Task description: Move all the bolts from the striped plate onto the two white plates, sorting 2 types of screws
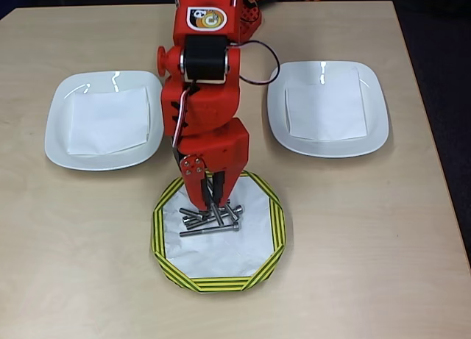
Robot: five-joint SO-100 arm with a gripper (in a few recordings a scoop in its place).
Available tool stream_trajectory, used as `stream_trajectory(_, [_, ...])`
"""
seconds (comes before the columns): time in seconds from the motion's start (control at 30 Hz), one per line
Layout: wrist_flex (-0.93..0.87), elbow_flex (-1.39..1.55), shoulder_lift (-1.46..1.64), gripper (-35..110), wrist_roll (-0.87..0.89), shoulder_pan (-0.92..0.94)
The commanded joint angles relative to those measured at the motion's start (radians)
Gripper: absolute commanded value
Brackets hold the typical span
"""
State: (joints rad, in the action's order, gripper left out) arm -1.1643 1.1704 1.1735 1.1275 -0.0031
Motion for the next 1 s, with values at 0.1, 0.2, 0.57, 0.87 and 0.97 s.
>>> stream_trajectory(0.1, [-0.107, 0.103, 0.23, 0, -0.038, 0.117])
stream_trajectory(0.2, [-0.141, 0.15, 0.275, 0, -0.098, 0.209])
stream_trajectory(0.57, [-0.245, 0.314, 0.279, 0, -0.348, 0.577])
stream_trajectory(0.87, [-0.184, 0.391, 0.288, 15, -0.365, 0.543])
stream_trajectory(0.97, [-0.121, 0.394, 0.318, 15, -0.374, 0.442])
